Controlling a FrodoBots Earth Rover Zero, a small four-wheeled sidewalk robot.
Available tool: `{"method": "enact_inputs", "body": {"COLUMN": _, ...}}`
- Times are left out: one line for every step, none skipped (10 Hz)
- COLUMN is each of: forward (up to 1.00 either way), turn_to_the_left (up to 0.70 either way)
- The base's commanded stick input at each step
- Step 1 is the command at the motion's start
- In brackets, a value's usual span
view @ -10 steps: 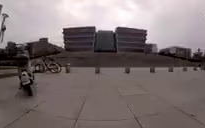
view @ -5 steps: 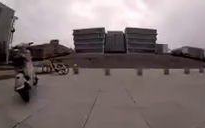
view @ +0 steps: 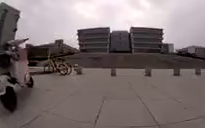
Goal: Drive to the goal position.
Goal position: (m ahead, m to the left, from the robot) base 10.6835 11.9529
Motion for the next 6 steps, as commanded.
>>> {"method": "enact_inputs", "body": {"forward": 1.00, "turn_to_the_left": 0.00}}
{"method": "enact_inputs", "body": {"forward": 1.00, "turn_to_the_left": 0.00}}
{"method": "enact_inputs", "body": {"forward": 1.00, "turn_to_the_left": 0.00}}
{"method": "enact_inputs", "body": {"forward": 1.00, "turn_to_the_left": 0.00}}
{"method": "enact_inputs", "body": {"forward": 1.00, "turn_to_the_left": 0.00}}
{"method": "enact_inputs", "body": {"forward": 1.00, "turn_to_the_left": 0.00}}
